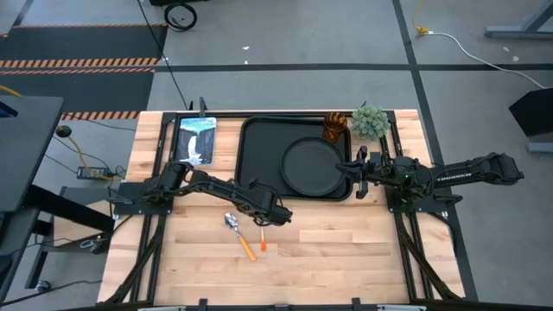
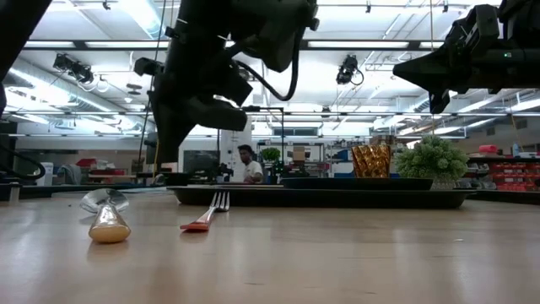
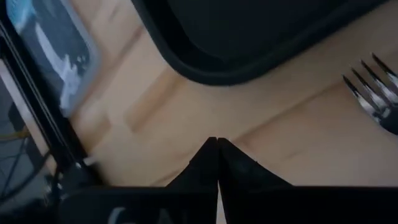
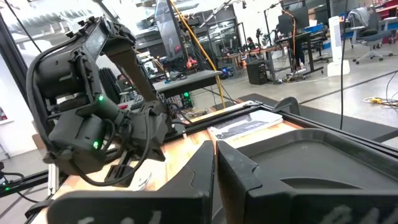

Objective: Pick and place plate/cup/fork/spoon on tray
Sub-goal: Put the orange fork on the black tray to the left of the black plate

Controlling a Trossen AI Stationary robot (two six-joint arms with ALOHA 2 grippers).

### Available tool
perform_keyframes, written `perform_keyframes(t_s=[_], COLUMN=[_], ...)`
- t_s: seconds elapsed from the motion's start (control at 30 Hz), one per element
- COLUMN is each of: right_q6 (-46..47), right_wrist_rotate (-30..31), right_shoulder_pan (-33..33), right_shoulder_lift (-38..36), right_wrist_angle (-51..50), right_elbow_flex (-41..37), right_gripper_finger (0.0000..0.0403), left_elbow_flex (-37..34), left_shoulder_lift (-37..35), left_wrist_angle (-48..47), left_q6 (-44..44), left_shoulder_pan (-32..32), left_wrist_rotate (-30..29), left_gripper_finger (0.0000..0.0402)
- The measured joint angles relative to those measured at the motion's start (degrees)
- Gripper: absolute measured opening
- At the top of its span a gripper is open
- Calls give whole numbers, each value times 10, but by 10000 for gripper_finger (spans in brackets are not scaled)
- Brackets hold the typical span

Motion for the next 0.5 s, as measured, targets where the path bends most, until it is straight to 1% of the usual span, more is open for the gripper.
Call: perform_keyframes(t_s=[0.1, 0.2, 0.27, 0.33, 0.4, 0.5], right_q6=[0, 0, 0, 0, 0, 0], right_wrist_rotate=[0, 0, 0, 0, 0, 0], right_shoulder_pan=[0, 0, 0, 0, 0, 0], right_shoulder_lift=[0, 0, 0, 0, 0, 0], right_wrist_angle=[0, 0, 0, 0, 0, 0], right_elbow_flex=[0, 0, 0, 0, 0, 0], right_gripper_finger=[22, 22, 23, 22, 22, 23], left_elbow_flex=[-9, -64, -111, -139, -146, -140], left_shoulder_lift=[-11, -47, -75, -101, -119, -126], left_wrist_angle=[1, 42, 79, 114, 147, 163], left_q6=[19, 11, -17, -57, -88, -137], left_shoulder_pan=[3, 3, 3, 3, 1, -2], left_wrist_rotate=[-15, -13, 1, 17, 27, 30], left_gripper_finger=[3, 3, 2, 3, 8, 19])
